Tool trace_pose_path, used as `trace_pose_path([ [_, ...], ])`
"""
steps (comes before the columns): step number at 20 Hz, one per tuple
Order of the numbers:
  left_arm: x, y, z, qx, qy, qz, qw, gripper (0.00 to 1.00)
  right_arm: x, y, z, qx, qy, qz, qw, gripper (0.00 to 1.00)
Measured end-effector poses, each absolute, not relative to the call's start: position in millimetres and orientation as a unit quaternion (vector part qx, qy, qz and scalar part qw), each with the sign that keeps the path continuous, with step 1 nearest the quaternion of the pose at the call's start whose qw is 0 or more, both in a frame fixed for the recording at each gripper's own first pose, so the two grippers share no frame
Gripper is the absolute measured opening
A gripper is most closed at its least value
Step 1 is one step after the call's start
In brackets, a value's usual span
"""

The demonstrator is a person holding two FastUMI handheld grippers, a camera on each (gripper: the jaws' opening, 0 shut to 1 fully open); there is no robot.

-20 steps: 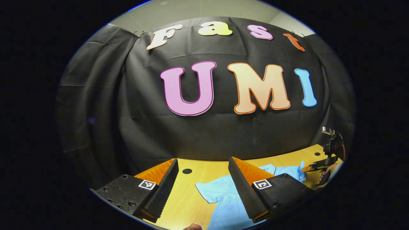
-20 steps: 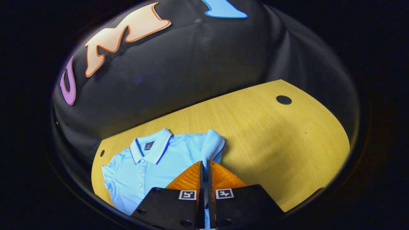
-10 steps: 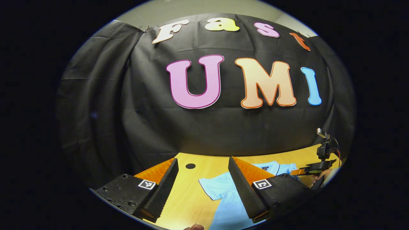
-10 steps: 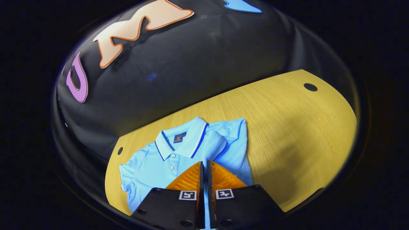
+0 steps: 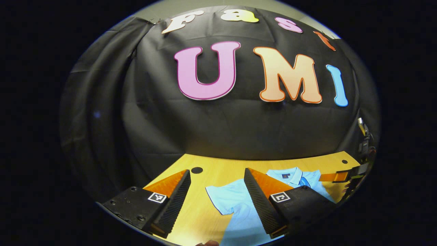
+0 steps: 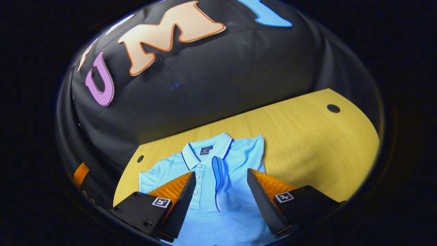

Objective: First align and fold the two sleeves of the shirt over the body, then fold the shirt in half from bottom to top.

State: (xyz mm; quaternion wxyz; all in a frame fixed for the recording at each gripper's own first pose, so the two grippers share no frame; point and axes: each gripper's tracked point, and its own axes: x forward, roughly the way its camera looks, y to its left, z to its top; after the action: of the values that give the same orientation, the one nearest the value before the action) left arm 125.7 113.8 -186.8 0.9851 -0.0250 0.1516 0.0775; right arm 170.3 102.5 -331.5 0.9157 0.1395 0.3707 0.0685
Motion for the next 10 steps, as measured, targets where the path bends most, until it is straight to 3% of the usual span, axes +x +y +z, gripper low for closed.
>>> trace_pose_path([
  [1,131.5,112.9,-196.8,-0.028,0.159,0.078,0.984,0.94,166.6,96.1,-326.9,0.130,0.368,0.070,0.918,0.86],
  [2,137.5,112.0,-207.1,-0.030,0.167,0.077,0.983,0.94,158.1,90.2,-323.4,0.121,0.368,0.070,0.919,0.94],
  [3,143.3,111.1,-219.3,-0.030,0.177,0.076,0.981,0.94,151.6,84.5,-319.8,0.116,0.369,0.070,0.919,0.95],
  [4,148.9,110.7,-230.0,-0.029,0.186,0.075,0.979,0.94,145.1,78.2,-318.7,0.110,0.371,0.069,0.920,0.86],
  [5,153.6,109.6,-241.5,-0.031,0.195,0.073,0.978,0.93,139.4,71.7,-318.0,0.106,0.370,0.065,0.921,0.97],
  [6,159.3,108.7,-253.5,-0.036,0.205,0.071,0.975,0.94,134.1,64.1,-316.7,0.101,0.372,0.058,0.921,0.97],
  [7,161.8,109.7,-268.3,-0.041,0.216,0.077,0.973,0.94,128.5,59.4,-314.6,0.101,0.373,0.054,0.921,0.91],
  [8,166.3,109.8,-280.8,-0.051,0.229,0.079,0.969,0.94,124.3,56.3,-312.2,0.104,0.373,0.050,0.921,0.97],
  [10,170.2,111.6,-307.5,-0.055,0.252,0.088,0.962,0.94,117.4,48.5,-307.7,0.100,0.369,0.044,0.923,0.97],
])
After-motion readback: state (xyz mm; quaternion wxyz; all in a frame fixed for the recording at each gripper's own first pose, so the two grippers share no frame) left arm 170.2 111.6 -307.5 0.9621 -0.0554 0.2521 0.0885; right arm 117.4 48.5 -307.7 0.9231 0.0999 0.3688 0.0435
